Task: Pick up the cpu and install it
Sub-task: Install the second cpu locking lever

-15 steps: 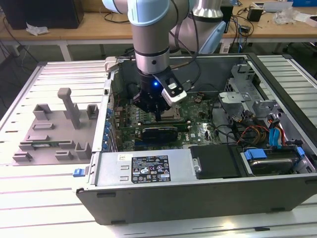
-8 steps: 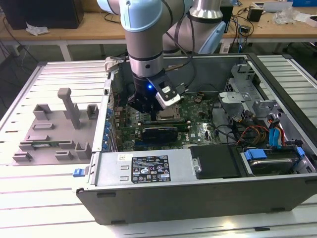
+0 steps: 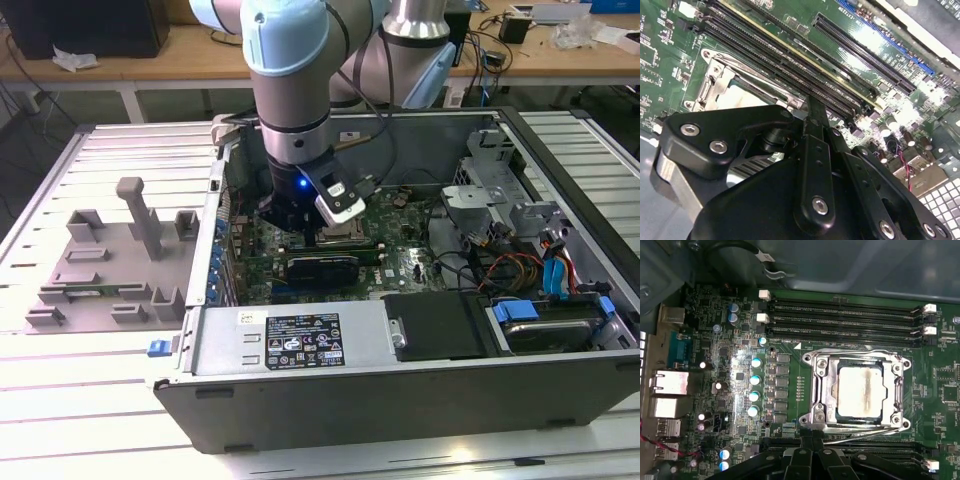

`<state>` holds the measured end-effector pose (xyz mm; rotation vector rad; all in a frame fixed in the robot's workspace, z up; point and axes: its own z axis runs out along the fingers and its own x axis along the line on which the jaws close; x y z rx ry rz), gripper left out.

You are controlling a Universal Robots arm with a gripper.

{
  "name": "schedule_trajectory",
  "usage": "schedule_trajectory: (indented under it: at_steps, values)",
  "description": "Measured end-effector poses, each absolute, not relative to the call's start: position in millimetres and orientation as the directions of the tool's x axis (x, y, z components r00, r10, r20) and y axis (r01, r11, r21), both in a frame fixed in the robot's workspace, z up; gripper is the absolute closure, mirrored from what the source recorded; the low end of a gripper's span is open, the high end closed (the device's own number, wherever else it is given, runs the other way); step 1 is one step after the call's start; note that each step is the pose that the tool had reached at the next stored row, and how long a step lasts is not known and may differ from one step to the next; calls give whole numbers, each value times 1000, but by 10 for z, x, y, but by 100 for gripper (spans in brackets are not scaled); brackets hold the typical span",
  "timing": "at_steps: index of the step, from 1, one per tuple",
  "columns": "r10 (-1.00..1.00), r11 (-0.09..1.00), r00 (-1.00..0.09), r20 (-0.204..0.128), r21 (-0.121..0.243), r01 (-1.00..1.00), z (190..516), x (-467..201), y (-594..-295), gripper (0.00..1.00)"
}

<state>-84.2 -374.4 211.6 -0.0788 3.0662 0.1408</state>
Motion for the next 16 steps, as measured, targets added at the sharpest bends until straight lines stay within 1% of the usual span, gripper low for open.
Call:
schedule_trajectory:
  at_steps: [16]
  values:
    - [-48,994,-996,-73,95,-55,2002,-842,-3746,89]
